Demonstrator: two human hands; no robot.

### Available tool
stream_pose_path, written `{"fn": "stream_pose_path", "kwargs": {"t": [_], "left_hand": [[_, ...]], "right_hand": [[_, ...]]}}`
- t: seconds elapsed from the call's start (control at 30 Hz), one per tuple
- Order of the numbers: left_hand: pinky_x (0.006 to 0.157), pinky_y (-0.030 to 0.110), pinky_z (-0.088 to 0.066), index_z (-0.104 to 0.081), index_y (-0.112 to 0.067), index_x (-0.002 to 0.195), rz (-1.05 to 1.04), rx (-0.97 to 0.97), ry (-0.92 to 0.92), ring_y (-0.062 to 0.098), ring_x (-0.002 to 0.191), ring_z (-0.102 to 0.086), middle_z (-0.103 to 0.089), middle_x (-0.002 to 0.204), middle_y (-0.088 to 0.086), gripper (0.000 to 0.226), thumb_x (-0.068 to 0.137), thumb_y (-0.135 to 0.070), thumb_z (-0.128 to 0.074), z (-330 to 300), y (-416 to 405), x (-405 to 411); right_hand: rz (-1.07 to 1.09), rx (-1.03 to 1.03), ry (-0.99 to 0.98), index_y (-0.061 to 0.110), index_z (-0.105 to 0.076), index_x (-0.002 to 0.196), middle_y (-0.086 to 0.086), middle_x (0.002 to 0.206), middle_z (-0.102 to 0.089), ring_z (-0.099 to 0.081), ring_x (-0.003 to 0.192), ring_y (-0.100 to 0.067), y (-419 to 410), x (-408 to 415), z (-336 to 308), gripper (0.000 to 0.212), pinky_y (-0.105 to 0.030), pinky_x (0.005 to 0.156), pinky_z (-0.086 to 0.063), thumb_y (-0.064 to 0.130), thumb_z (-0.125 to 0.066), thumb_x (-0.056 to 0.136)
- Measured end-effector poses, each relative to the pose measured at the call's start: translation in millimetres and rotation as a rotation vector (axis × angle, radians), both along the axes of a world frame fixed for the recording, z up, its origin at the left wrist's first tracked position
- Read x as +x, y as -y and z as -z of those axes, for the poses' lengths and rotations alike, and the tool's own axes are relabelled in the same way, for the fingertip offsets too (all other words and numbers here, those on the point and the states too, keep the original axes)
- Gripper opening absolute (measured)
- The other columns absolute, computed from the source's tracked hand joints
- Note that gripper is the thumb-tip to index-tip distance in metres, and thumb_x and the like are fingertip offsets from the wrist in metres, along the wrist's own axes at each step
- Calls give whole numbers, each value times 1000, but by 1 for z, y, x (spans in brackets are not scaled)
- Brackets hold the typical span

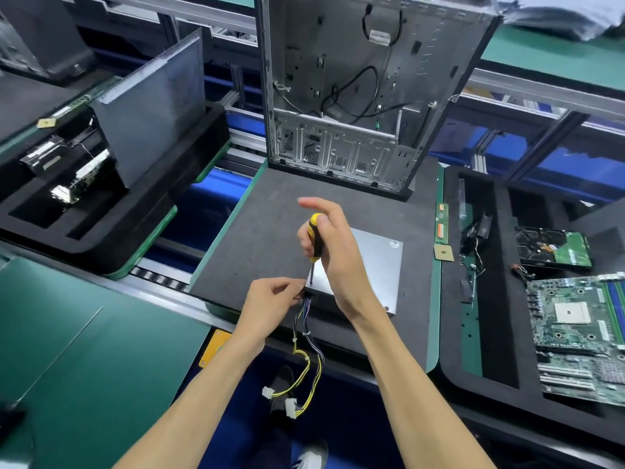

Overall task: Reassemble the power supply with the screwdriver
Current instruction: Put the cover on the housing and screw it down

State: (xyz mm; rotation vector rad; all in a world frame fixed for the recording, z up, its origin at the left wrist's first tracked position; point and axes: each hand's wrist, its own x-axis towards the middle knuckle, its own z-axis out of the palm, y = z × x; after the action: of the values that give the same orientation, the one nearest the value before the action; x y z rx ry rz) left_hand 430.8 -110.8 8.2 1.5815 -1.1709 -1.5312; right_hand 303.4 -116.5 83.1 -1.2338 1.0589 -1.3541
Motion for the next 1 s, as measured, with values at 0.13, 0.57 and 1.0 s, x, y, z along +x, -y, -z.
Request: {"fn": "stream_pose_path", "kwargs": {"t": [0.13,0.57,1.0], "left_hand": [[98,37,-57,-81,-20,97,-4,-2,-2,11,91,-75,-80,91,-5,15,96,-25,-67,0,-1,-1],[98,34,-57,-80,-18,104,-23,-5,14,12,95,-74,-79,96,-3,17,98,-20,-64,-3,-3,-3],[100,34,-55,-79,-15,107,-17,-6,19,11,96,-74,-79,97,-3,19,99,-20,-63,-6,-5,-4]], "right_hand": [[46,-12,23,19,-59,105,0,84,-62,-56,76,-15,-1,-3,-1,9,-17,68,-43,22,-51,102],[52,-21,27,16,-52,100,-4,82,-68,-65,72,-17,0,-6,-1,10,-18,66,-47,16,-62,97],[82,-1,47,16,-47,99,3,76,-64,-60,67,-15,-2,-4,0,17,-19,64,-47,14,-63,95]]}}
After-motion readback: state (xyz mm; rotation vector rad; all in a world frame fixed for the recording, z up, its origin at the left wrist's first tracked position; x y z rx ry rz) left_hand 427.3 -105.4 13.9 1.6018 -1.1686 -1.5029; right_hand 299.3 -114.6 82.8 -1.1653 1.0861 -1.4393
